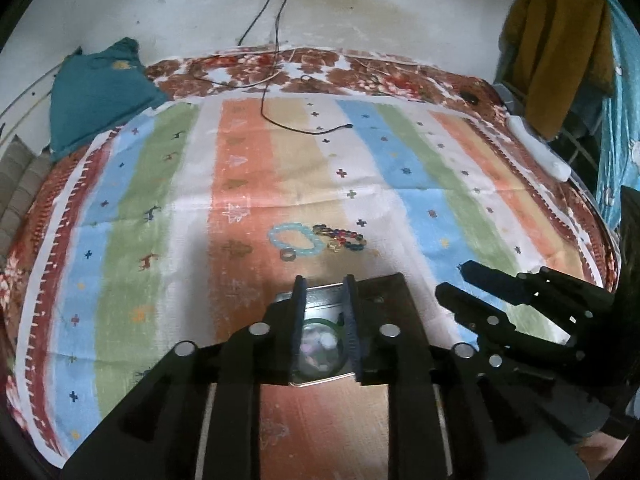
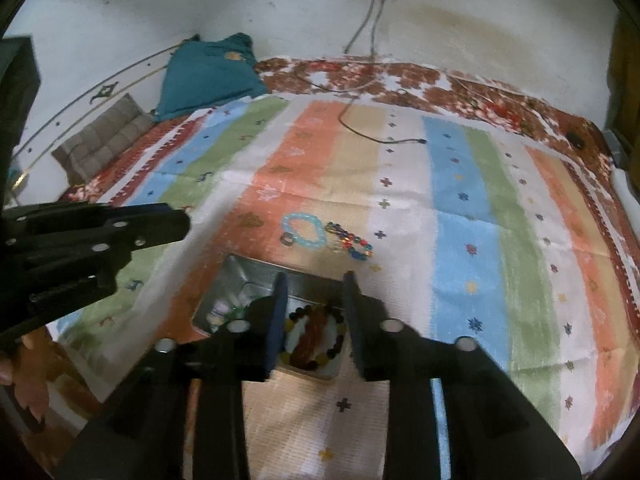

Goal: Organize jewelry
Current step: 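Open both tools to drop the bracelets into the tin, then move both open tools to the light blue and multicolour bead bracelets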

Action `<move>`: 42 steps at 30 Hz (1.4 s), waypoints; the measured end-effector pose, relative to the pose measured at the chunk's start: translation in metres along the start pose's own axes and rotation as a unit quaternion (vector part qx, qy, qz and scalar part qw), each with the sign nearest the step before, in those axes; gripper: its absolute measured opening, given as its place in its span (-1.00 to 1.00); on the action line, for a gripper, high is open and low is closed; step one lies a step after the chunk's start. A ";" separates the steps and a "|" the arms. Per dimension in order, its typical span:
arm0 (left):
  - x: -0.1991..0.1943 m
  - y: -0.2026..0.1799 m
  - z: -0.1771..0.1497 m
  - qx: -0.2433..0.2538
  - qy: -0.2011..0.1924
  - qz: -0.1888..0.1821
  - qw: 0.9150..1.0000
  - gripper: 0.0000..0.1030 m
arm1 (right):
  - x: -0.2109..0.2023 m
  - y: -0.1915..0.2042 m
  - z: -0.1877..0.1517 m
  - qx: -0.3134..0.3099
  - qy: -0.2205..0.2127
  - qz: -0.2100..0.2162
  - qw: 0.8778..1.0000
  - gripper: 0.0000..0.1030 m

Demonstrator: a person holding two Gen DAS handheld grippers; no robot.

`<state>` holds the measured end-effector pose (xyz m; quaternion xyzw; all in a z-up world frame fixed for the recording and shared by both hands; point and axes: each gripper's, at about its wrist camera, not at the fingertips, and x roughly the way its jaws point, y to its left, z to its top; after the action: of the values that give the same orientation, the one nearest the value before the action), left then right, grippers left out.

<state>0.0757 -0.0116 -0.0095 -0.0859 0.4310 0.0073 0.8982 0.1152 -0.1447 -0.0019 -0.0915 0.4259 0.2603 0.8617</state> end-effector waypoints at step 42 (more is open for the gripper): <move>0.077 0.034 0.041 -0.003 0.062 0.081 0.995 0.62 | 0.081 -0.033 0.030 0.003 0.095 -0.053 0.994 0.49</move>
<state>0.1530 0.0237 -0.0490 -0.0538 0.4917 0.0761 0.8657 0.1942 -0.1311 -0.0486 -0.1351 0.5010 0.2032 0.8303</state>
